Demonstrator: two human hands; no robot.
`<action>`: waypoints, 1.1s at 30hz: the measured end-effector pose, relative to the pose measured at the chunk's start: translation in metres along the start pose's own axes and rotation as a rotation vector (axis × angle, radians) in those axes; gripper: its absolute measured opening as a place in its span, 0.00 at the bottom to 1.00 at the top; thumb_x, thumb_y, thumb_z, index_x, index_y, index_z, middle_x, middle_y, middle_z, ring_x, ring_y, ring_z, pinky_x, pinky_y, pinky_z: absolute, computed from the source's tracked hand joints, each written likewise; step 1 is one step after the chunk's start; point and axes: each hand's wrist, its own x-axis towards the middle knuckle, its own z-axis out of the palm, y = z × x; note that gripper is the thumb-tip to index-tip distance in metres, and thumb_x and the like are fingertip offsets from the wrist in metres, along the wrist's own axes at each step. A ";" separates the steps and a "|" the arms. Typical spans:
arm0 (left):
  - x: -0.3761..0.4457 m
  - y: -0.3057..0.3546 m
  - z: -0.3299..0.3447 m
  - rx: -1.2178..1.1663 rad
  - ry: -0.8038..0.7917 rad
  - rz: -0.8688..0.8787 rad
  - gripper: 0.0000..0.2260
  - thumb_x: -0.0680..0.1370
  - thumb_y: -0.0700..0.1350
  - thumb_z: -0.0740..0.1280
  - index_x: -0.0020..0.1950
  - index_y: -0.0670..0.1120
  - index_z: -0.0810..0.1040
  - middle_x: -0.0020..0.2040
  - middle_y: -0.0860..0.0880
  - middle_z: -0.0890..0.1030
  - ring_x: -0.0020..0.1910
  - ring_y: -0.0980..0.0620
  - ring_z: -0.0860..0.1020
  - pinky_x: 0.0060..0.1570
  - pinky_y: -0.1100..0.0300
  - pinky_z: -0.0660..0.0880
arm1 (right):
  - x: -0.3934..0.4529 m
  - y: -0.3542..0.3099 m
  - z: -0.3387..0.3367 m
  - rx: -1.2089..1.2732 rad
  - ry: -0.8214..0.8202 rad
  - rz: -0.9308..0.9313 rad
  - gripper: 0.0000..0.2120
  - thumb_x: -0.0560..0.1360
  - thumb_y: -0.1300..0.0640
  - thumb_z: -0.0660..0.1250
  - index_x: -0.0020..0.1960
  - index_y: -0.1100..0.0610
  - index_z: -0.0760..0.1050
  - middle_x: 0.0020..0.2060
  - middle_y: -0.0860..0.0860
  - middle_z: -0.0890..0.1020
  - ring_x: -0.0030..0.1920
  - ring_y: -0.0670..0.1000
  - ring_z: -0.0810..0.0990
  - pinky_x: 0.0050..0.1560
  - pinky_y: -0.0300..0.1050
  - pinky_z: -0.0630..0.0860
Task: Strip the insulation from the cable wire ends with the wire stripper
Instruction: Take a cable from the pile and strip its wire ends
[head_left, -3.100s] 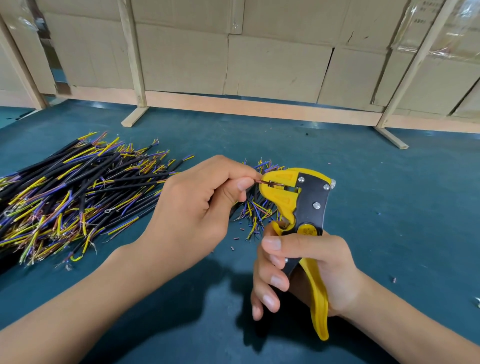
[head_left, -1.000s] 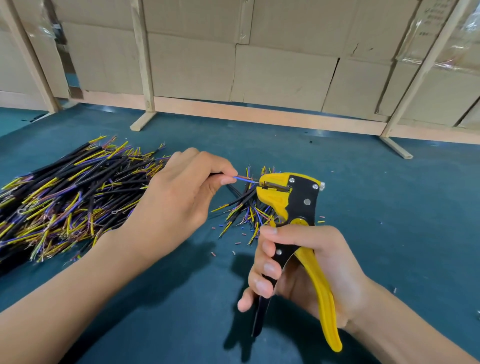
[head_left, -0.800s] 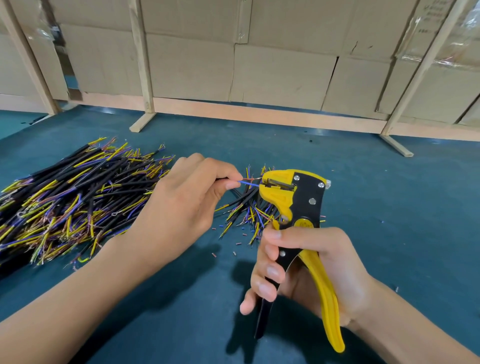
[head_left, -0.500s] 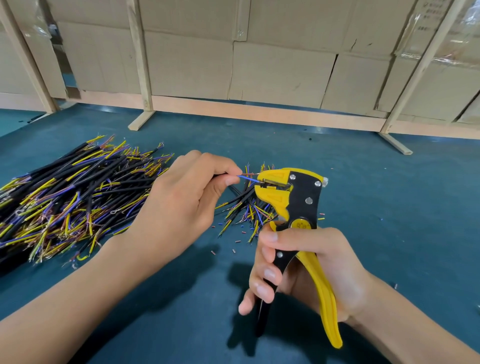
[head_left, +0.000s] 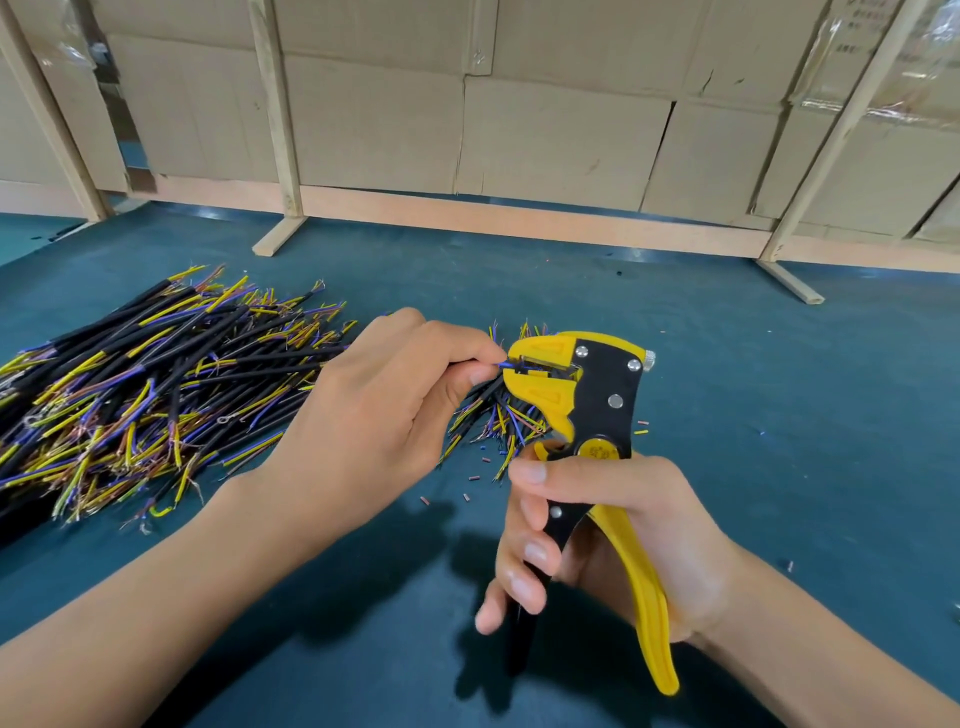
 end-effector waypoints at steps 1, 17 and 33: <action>0.001 0.001 -0.001 -0.022 0.000 0.004 0.06 0.81 0.39 0.66 0.54 0.41 0.82 0.42 0.47 0.80 0.38 0.45 0.77 0.45 0.53 0.73 | -0.001 0.001 -0.002 -0.009 -0.006 -0.020 0.11 0.73 0.59 0.70 0.32 0.60 0.76 0.25 0.58 0.75 0.25 0.57 0.78 0.32 0.48 0.81; 0.004 0.002 -0.004 -0.016 -0.027 0.075 0.08 0.81 0.34 0.65 0.55 0.40 0.82 0.43 0.49 0.82 0.37 0.43 0.75 0.44 0.52 0.72 | 0.002 0.004 -0.010 0.023 -0.114 -0.042 0.12 0.75 0.62 0.68 0.35 0.64 0.72 0.25 0.57 0.71 0.25 0.56 0.75 0.36 0.55 0.77; 0.007 -0.003 -0.007 0.052 -0.101 0.170 0.10 0.77 0.28 0.66 0.51 0.39 0.82 0.41 0.46 0.82 0.33 0.42 0.73 0.36 0.45 0.72 | 0.000 0.000 -0.006 -0.006 0.049 0.064 0.18 0.67 0.55 0.73 0.27 0.56 0.66 0.18 0.50 0.63 0.15 0.49 0.63 0.20 0.37 0.66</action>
